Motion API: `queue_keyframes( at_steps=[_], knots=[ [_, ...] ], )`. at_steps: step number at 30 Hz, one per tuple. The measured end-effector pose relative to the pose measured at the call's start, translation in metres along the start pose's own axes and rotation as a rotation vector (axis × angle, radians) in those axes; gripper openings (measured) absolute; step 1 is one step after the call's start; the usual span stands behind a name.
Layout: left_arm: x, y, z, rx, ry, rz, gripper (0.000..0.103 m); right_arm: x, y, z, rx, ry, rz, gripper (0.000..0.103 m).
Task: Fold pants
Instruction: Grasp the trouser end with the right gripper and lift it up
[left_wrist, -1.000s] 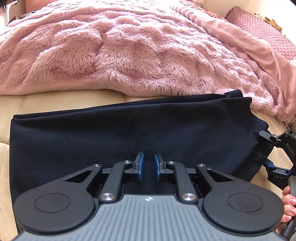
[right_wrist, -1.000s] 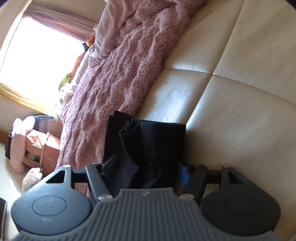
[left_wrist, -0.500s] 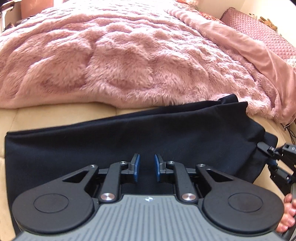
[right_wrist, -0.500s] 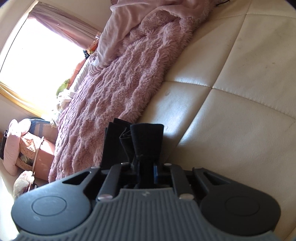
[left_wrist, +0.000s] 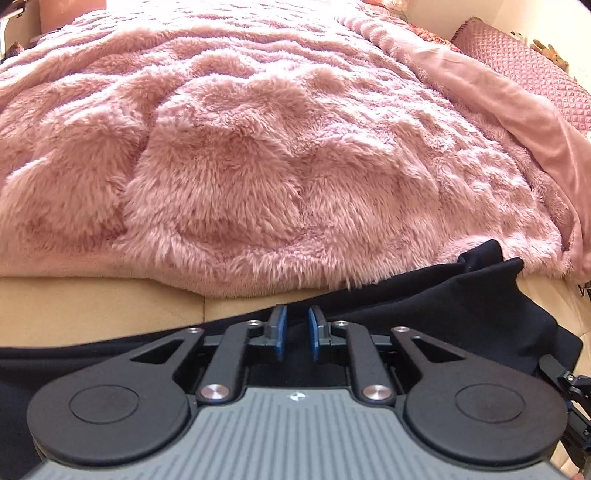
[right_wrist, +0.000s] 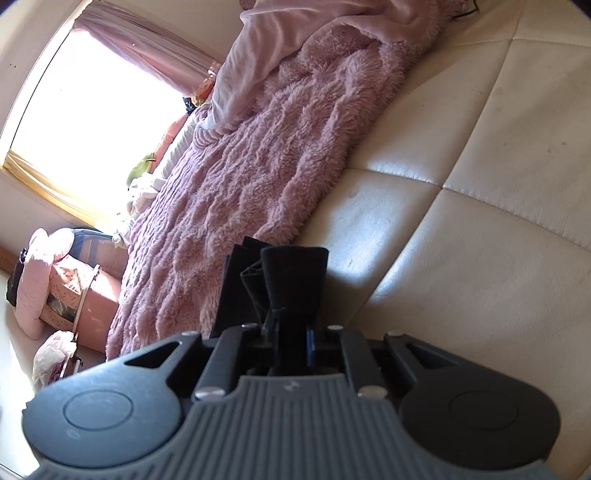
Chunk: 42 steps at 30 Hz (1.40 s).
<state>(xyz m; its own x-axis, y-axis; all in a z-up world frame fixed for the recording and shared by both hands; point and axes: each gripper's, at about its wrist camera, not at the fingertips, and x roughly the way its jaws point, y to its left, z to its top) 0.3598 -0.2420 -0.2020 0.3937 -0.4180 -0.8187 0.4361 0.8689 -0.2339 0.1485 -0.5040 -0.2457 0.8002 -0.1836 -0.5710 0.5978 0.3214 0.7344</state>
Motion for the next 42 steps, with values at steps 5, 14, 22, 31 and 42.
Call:
queue_keyframes(
  at_steps=[5,14,22,31,42],
  knots=[
    [-0.027,-0.011,-0.033,-0.028,0.043,-0.062,0.018,-0.001,0.0,0.0,-0.001,-0.003,0.013,0.008],
    [-0.04,-0.058,-0.087,0.037,0.113,-0.118,0.018,-0.005,0.004,0.002,-0.035,-0.008,0.052,0.008],
    [-0.037,-0.055,-0.084,0.022,0.118,-0.126,0.019,0.003,-0.017,0.01,0.08,0.074,0.075,0.021],
    [-0.038,-0.052,-0.085,0.017,0.117,-0.138,0.019,0.02,-0.018,0.006,0.16,0.187,0.146,0.061],
    [-0.034,-0.055,-0.085,0.066,0.136,-0.11,0.019,0.038,-0.014,0.014,0.071,0.146,0.091,0.014]
  ],
)
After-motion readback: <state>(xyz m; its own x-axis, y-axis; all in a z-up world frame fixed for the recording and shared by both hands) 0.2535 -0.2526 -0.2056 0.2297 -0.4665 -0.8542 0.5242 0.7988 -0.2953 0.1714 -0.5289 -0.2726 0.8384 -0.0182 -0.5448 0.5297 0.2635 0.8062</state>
